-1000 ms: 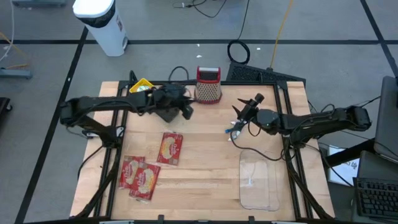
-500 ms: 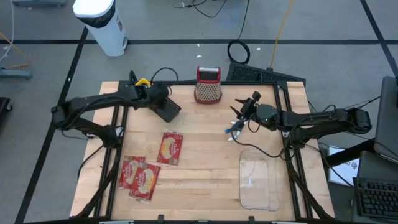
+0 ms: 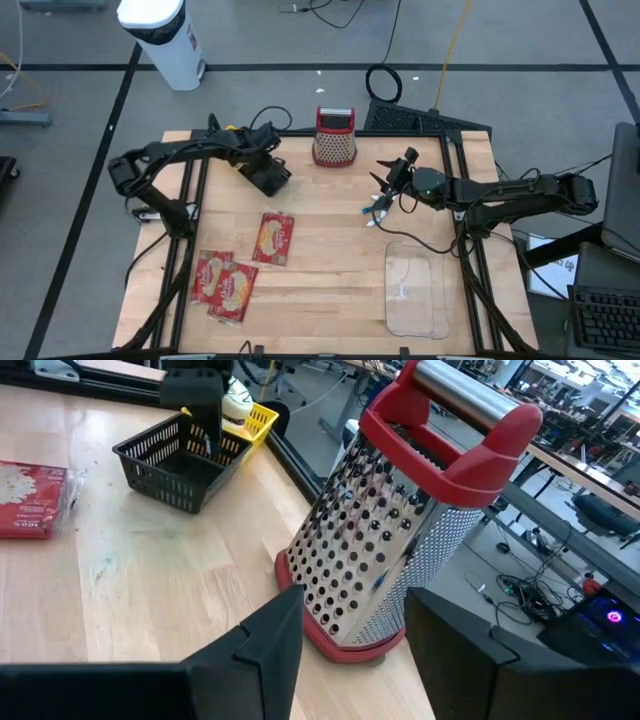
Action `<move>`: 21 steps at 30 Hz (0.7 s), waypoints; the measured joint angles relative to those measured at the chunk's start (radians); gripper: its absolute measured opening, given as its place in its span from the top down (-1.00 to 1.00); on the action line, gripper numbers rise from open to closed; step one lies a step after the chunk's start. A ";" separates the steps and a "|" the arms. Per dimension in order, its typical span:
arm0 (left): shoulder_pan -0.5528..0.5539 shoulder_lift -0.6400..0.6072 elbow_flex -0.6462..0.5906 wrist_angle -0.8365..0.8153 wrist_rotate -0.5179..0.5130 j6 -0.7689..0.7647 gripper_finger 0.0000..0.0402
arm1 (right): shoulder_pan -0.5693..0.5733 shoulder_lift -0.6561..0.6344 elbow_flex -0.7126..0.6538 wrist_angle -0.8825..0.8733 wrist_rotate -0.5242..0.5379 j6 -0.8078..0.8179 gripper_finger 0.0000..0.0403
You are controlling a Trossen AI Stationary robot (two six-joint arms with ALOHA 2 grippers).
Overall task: Pick & Place Food Item
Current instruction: Put the right purple food coloring bottle into the black bin
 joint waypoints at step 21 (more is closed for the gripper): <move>0.025 0.114 0.000 0.052 -0.009 -0.015 0.71 | 0.000 0.000 0.000 -0.015 0.000 0.000 0.21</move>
